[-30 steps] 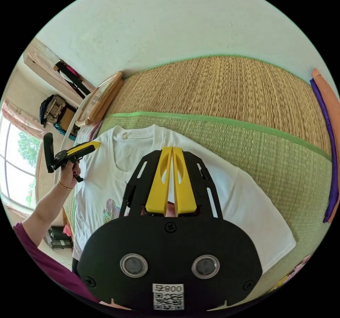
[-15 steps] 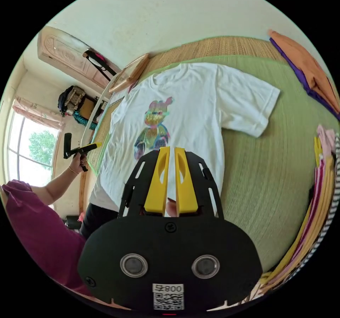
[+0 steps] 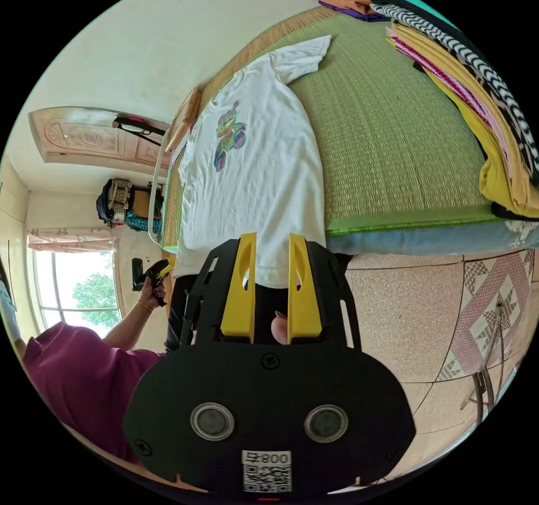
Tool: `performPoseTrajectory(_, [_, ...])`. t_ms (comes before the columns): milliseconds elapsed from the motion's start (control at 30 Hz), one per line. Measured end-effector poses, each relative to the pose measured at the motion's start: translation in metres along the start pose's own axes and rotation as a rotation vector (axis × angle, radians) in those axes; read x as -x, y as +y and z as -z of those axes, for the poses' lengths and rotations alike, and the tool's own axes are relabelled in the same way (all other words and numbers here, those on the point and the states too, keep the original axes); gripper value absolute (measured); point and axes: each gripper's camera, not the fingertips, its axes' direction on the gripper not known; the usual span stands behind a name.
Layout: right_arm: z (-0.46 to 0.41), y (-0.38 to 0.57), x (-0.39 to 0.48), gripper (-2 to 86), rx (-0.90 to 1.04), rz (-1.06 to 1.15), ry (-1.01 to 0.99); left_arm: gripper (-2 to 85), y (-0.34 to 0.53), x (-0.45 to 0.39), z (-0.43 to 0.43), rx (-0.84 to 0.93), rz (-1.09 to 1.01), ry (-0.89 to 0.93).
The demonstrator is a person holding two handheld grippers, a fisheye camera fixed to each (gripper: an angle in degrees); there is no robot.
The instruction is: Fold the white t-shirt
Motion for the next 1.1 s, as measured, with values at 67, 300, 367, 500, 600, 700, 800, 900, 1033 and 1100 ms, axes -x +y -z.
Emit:
performPoseTrajectory(67, [0.006, 0.012, -0.014, 9.8, -0.005, -0.025, 0.007, 9.7, 0.006, 0.003, -0.002, -0.003, -0.001, 0.026])
performPoseTrajectory(300, [0.023, 0.028, -0.059, 10.7, -0.047, -0.112, -0.006, 9.8, 0.014, 0.003, -0.013, 0.033, 0.007, 0.055])
performPoseTrajectory(367, [0.021, 0.029, -0.076, 10.9, -0.048, -0.141, -0.035, 8.7, 0.016, -0.001, -0.015, 0.038, 0.001, 0.035])
performPoseTrajectory(500, [0.012, 0.030, -0.097, 11.2, -0.035, -0.178, -0.103, 2.5, 0.014, -0.010, -0.025, 0.089, -0.013, 0.009])
performPoseTrajectory(600, [0.011, 0.031, -0.107, 11.4, -0.049, -0.182, -0.154, 1.1, 0.018, -0.021, -0.022, 0.079, -0.045, -0.017])
performPoseTrajectory(700, [0.010, 0.031, -0.114, 11.3, -0.055, -0.174, -0.200, 0.7, 0.025, -0.018, -0.014, 0.055, -0.025, -0.046])
performPoseTrajectory(800, [0.000, 0.028, -0.119, 9.6, -0.020, -0.169, -0.237, 0.5, 0.028, -0.010, -0.020, 0.066, 0.025, -0.019])
performPoseTrajectory(900, [-0.004, 0.026, -0.118, 4.5, 0.015, -0.172, -0.235, 0.4, 0.025, -0.017, -0.029, 0.066, 0.019, -0.038])
performPoseTrajectory(1033, [0.024, 0.037, -0.107, 1.6, -0.019, -0.127, -0.206, 0.3, 0.022, -0.029, -0.032, 0.042, 0.009, -0.024])
performPoseTrajectory(1100, [0.034, 0.046, -0.107, 1.2, -0.036, -0.120, -0.222, 0.3, 0.020, -0.030, -0.038, 0.055, 0.013, -0.043])
